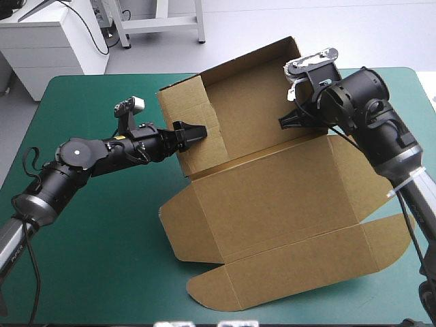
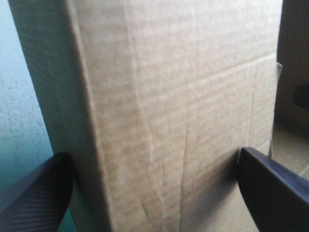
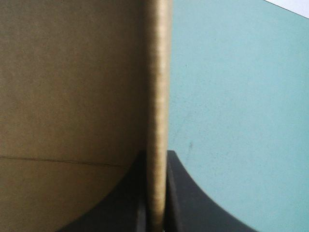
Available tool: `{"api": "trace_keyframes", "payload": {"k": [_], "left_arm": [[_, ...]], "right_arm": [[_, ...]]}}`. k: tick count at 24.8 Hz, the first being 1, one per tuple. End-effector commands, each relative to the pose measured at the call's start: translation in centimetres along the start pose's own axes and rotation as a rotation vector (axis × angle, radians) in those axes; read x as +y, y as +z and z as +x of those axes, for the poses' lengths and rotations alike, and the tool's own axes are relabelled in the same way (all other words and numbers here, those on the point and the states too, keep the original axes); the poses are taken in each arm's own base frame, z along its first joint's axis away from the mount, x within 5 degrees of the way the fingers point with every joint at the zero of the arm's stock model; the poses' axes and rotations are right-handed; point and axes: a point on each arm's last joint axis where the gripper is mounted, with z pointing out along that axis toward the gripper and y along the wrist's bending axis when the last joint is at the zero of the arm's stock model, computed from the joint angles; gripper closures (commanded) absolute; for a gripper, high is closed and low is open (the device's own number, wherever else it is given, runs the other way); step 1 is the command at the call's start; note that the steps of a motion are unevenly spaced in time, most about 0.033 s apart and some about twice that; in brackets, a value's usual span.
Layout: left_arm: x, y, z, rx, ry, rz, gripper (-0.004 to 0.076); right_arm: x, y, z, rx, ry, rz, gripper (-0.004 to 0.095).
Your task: Fold the box
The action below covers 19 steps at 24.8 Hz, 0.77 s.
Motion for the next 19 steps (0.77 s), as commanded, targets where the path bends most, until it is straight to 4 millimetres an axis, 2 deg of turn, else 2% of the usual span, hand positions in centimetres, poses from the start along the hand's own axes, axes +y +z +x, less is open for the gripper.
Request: {"api": "trace_keyframes", "payload": {"k": [1,8,14,19], "left_arm": [[-1.8,-1.0,-0.7,-0.077,0.000,0.001,0.0070],[-1.4,-0.9,-0.9,-0.117,-0.012,-0.074,0.0076],[-1.8,-0.7,-0.9,-0.150,-0.001,-0.071,0.0187],[-1.9,-0.6,-0.9,-0.159,-0.005,-0.066,0.0200]], "right_arm": [[-1.1,-2.7,-0.4,-0.075,0.015,0.012,0.0904],[-1.1,-2.8,-0.4,-0.076,0.008,0.020,0.0904],[-1.2,-2.8,-0.5,-0.089,0.005,0.026,0.0904],[0.5,-3.6,-0.8,-0.145,-0.049,0.064,0.0904]]}}
